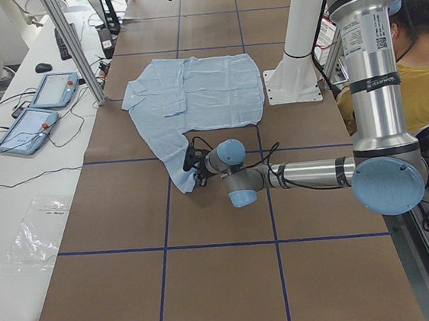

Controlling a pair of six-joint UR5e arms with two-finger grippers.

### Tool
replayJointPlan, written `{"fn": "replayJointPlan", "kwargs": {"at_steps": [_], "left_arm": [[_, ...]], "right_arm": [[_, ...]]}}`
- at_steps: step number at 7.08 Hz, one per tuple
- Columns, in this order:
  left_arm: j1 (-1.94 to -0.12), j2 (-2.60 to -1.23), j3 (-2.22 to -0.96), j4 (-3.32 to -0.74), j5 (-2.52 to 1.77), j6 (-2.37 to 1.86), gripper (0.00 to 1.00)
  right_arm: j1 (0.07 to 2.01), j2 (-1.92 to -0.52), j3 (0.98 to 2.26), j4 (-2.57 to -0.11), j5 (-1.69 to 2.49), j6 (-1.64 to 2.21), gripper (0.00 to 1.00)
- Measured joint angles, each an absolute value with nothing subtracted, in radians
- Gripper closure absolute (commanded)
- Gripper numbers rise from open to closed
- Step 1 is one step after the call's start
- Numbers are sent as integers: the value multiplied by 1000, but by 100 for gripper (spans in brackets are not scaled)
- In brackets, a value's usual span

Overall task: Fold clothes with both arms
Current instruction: 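Carry the cuff with the left gripper across the shirt over the first sleeve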

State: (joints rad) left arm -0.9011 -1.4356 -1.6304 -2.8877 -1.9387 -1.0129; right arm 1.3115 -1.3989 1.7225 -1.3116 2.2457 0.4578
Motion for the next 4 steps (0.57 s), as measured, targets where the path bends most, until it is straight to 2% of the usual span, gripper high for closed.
{"fn": "replayJointPlan", "kwargs": {"at_steps": [2,4], "left_arm": [[-933,-1545,-1697,-2822,-1968,-1055,100],[-936,-1801,-1717,-2572,-1989,-1191,100]], "right_arm": [[1312,-1406,1737,-1312,2246,463,0],[1312,-1409,1740,-1312,2246,466,0]]}}
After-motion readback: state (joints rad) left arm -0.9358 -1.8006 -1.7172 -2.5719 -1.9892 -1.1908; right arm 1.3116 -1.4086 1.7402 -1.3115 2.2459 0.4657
